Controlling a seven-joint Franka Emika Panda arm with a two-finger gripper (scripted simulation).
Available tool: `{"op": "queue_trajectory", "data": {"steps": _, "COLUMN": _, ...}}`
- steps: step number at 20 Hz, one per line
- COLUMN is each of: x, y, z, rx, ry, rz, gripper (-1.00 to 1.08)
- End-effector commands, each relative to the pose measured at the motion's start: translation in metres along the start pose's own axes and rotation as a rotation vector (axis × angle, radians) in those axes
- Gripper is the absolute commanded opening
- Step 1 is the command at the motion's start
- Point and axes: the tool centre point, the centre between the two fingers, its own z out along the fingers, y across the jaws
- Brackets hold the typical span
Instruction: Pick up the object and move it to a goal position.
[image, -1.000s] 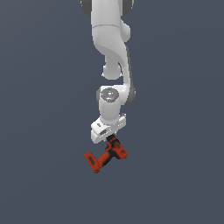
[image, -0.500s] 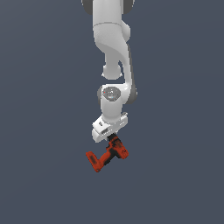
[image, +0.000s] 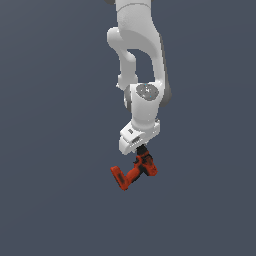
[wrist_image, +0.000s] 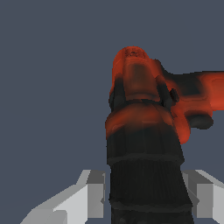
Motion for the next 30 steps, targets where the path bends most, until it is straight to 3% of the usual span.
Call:
{"op": "queue_trajectory", "data": {"steps": 1, "x": 0.014, "y": -0.018, "z": -0.025, "rx": -0.005, "ry": 0.008, "rz": -0.002, "gripper": -1.00}}
{"op": "queue_trajectory", "data": {"steps": 16, "x": 0.083, "y": -0.126, "z": -0.146, "rx": -0.005, "ry": 0.008, "rz": -0.002, "gripper": -1.00}}
{"op": "queue_trajectory", "data": {"steps": 22, "x": 0.097, "y": -0.145, "z": -0.168, "rx": -0.004, "ry": 0.008, "rz": -0.002, "gripper": -1.00}}
{"op": "queue_trajectory", "data": {"steps": 30, "x": 0.099, "y": -0.149, "z": -0.168, "rx": 0.000, "ry": 0.000, "rz": -0.003, "gripper": -1.00}}
